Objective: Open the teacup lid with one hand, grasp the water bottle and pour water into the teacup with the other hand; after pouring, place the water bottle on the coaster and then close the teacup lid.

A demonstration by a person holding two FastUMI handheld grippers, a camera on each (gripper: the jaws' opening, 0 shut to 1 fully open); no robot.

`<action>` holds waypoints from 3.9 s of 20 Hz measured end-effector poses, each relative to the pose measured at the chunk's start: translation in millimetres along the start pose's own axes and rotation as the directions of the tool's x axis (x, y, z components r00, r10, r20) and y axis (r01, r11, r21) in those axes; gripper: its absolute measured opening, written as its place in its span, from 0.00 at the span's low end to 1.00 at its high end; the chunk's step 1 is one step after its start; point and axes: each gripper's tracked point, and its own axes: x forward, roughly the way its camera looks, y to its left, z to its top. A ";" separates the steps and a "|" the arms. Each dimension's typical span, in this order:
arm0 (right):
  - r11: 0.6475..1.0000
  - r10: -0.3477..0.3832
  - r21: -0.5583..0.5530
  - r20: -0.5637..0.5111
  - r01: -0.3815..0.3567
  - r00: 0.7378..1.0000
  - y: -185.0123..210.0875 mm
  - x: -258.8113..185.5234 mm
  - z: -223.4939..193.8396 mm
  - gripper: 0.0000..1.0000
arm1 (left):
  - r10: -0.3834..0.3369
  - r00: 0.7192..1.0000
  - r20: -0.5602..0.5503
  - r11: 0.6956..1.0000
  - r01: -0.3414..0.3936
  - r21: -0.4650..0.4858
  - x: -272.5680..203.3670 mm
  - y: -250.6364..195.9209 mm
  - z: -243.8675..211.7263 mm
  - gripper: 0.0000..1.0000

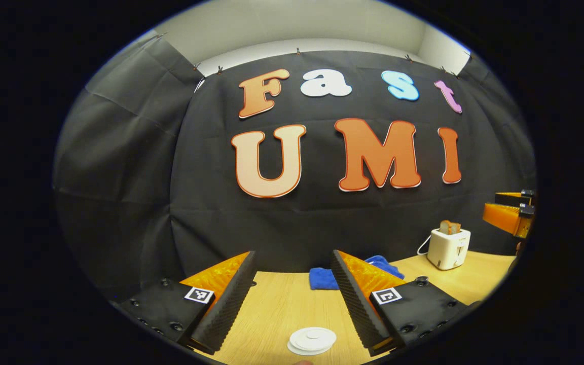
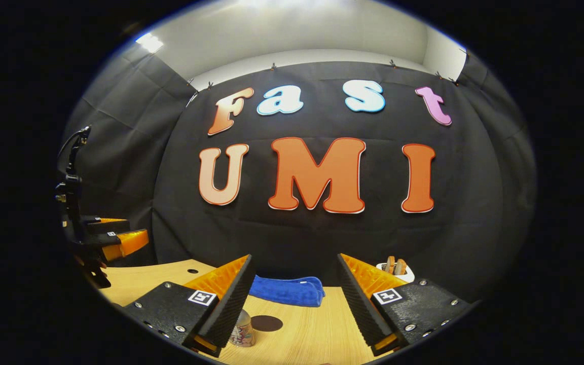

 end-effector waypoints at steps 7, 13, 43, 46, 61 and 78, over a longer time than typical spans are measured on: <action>0.996 0.092 0.020 -0.098 -0.091 0.991 33.6 -1.4 -44.3 0.96 | -0.056 0.991 -0.119 0.998 0.058 0.007 5.2 -22.5 -56.8 0.98; 0.984 0.178 0.045 -0.210 -0.172 0.961 64.8 -8.4 -93.1 0.97 | -0.086 0.972 -0.219 0.996 0.085 -0.015 10.6 -27.5 -111.0 0.98; 0.963 0.264 0.076 -0.484 -0.260 0.834 105.3 20.2 -224.7 0.82 | -0.134 0.907 -0.398 0.989 0.146 0.000 38.1 -38.5 -207.0 0.28; 0.961 0.262 0.058 -0.500 -0.270 0.826 106.2 21.0 -224.6 0.79 | -0.116 0.923 -0.366 0.992 0.127 0.006 37.3 -31.5 -196.5 0.24; 0.843 0.191 -0.369 -0.474 -0.391 0.860 105.5 51.0 -178.3 0.78 | -0.026 0.952 -0.306 1.000 0.027 0.001 29.8 32.8 -166.7 0.27; 0.503 0.170 -0.762 -0.374 -0.407 0.911 132.1 71.0 -156.5 0.78 | 0.102 0.951 -0.293 0.995 -0.101 0.018 5.6 117.1 -161.5 0.28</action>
